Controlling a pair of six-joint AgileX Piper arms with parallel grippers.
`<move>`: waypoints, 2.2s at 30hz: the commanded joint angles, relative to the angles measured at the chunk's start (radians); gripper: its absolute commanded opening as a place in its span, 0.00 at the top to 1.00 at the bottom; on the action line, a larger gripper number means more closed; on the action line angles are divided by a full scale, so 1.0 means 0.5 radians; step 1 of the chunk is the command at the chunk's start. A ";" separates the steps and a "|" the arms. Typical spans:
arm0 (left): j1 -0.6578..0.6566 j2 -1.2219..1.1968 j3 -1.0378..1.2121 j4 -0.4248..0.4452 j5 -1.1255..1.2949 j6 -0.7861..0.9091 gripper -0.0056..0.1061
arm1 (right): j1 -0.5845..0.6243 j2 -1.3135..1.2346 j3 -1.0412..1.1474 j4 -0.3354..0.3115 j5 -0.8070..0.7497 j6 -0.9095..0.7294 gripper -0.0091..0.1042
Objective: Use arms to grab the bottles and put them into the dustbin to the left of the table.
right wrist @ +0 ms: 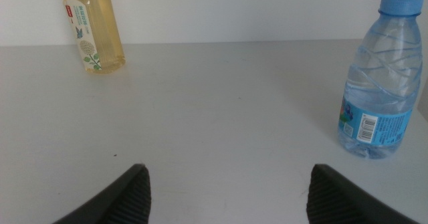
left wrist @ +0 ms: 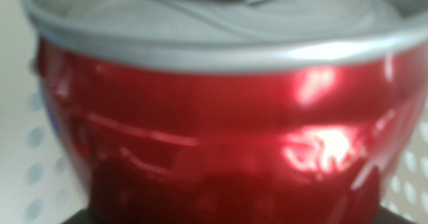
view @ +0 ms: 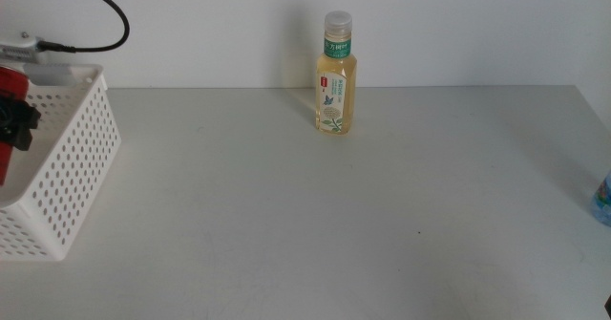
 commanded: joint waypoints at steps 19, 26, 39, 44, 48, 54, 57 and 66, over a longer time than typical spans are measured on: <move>0.002 0.270 -0.081 -0.004 -0.215 0.002 0.74 | -0.013 -0.041 -0.019 -0.010 -0.157 -0.023 0.40; 0.002 0.279 -0.081 -0.015 -0.167 0.005 0.26 | -0.013 -0.041 -0.019 -0.010 -0.157 -0.023 0.40; 0.002 0.042 -0.083 -0.113 -0.074 -0.003 0.11 | -0.013 -0.041 -0.019 -0.010 -0.157 -0.023 0.40; -0.071 -0.248 -0.083 -0.355 -0.117 0.062 0.11 | -0.013 -0.041 -0.019 -0.010 -0.157 -0.023 0.40; -0.193 -0.432 -0.083 -0.397 -0.121 0.043 0.11 | -0.013 -0.041 -0.019 -0.010 -0.157 -0.023 0.40; -0.383 -0.590 -0.083 -0.400 -0.074 0.041 0.11 | -0.013 -0.041 -0.019 -0.010 -0.157 -0.023 0.40; -0.526 -0.664 -0.079 -0.396 -0.073 0.022 0.11 | -0.013 -0.041 -0.019 -0.010 -0.157 -0.023 0.40; -1.144 -1.150 0.526 -0.070 -0.916 -0.534 0.11 | -0.013 -0.041 -0.019 -0.010 -0.157 -0.023 0.40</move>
